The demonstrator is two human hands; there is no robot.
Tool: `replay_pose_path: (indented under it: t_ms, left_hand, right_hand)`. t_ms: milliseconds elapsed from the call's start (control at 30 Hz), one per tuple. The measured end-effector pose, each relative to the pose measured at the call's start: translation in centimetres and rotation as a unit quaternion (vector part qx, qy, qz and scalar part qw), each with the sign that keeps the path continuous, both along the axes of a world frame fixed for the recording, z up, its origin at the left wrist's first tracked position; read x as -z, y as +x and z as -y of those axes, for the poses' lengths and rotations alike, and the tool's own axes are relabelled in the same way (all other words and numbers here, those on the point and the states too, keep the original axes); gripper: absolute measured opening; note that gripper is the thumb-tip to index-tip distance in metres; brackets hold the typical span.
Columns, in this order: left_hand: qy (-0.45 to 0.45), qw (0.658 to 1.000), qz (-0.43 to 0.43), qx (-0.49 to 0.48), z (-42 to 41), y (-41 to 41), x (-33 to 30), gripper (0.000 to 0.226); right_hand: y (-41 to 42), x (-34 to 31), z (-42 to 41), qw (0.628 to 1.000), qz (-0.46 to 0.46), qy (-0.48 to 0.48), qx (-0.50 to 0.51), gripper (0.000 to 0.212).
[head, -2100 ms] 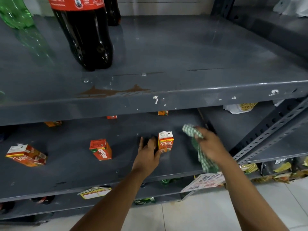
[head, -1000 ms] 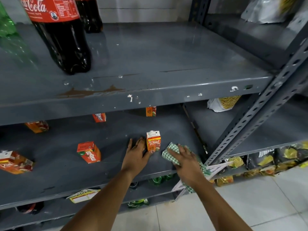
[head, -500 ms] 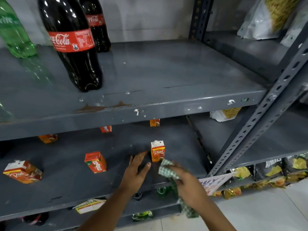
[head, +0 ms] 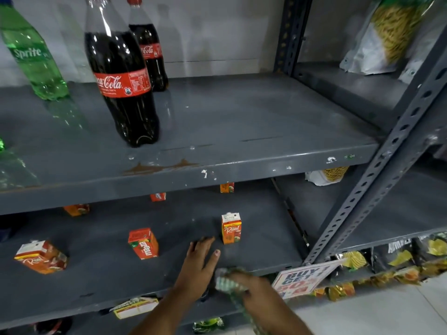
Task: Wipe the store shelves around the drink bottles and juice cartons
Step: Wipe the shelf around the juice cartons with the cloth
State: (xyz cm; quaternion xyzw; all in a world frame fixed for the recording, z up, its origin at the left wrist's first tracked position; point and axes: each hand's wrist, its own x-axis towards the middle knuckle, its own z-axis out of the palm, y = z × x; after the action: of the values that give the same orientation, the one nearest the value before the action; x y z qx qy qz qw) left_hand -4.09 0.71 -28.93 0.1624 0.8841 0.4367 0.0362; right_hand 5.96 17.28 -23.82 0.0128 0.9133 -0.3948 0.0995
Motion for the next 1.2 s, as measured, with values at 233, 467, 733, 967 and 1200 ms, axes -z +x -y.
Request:
replay_pose_path:
  t_ms: [233, 467, 733, 967, 1200]
  left_hand:
    - [-0.229, 0.970, -0.045, 0.070, -0.5, 0.7, -0.1, 0.064]
    - [-0.265, 0.958, -0.033, 0.105, 0.2, 1.1, 0.1, 0.076]
    - [-0.134, 0.986, 0.017, 0.093, 3.4, 3.0, 0.4, 0.109]
    - [0.014, 0.997, 0.077, 0.015, 6.5, 5.6, 0.1, 0.037]
    - [0.102, 0.985, 0.134, -0.031, 9.2, 7.2, -1.7, 0.032]
  right_hand:
    - [-3.1, 0.6, -6.4, 0.968, 0.005, 0.216, 0.129, 0.059]
    - [-0.7, 2.6, -1.7, 0.977, -0.020, 0.214, -0.007, 0.091]
    - [-1.8, -0.5, -4.4, 0.991, -0.004, 0.086, 0.102, 0.057]
    - [-1.5, 3.6, -0.2, 0.968, -0.026, 0.249, 0.018, 0.073]
    - [-2.4, 1.4, 7.5, 0.972, -0.026, 0.192, -0.133, 0.069]
